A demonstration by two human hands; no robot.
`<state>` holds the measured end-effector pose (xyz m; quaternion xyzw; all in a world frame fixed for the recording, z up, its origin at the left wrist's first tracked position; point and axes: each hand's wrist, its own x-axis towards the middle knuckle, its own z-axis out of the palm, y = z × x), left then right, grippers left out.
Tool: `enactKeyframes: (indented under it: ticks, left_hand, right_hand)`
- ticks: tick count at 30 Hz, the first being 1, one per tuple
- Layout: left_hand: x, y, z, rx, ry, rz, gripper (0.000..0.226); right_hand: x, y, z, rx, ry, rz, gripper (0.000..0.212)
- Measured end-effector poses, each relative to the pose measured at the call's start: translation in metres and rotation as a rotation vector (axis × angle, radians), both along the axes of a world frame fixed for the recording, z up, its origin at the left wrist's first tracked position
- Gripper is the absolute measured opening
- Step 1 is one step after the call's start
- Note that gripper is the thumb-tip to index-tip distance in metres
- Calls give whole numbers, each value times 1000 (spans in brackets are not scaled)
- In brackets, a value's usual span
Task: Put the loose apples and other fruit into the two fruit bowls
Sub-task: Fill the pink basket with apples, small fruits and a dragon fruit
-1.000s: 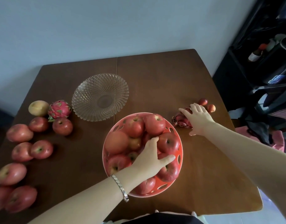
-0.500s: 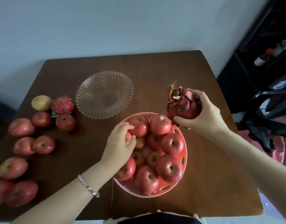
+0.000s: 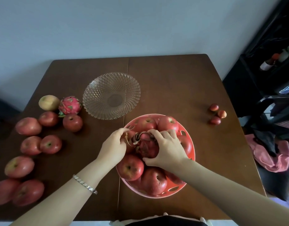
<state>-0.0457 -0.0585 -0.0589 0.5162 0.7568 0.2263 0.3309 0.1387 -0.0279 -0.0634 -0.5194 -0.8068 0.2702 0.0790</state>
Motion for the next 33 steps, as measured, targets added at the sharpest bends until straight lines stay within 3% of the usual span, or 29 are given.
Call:
enactKeyframes:
  ticks: [2, 5, 10, 12, 16, 19, 23, 27, 33]
  left_hand:
    - [5, 9, 8, 50, 2, 31, 44]
    - [21, 30, 29, 145, -15, 30, 46]
    - [72, 74, 59, 246, -12, -204, 41]
    - [101, 95, 62, 245, -18, -327, 35]
    - [162, 138, 53, 193, 2, -504, 30]
    - [185, 160, 36, 114, 64, -554, 29]
    - [208, 198, 13, -8, 171, -554, 30]
    - [230, 235, -11, -77, 272, -630, 34]
    - [276, 270, -50, -160, 450, -863, 48]
  right_hand:
    - [3, 3, 4, -37, -13, 35, 90]
    - [21, 14, 17, -171, 123, 74, 85]
    - [89, 56, 25, 13, 293, -153, 41]
    - [125, 81, 13, 46, 154, -286, 41]
    - [182, 130, -21, -38, -184, -432, 62]
    - [194, 153, -46, -60, -338, -322, 71]
    - [207, 172, -76, -62, -397, -143, 55]
    - [221, 177, -96, -41, -297, -160, 49]
    - [233, 182, -95, -220, 186, -401, 28]
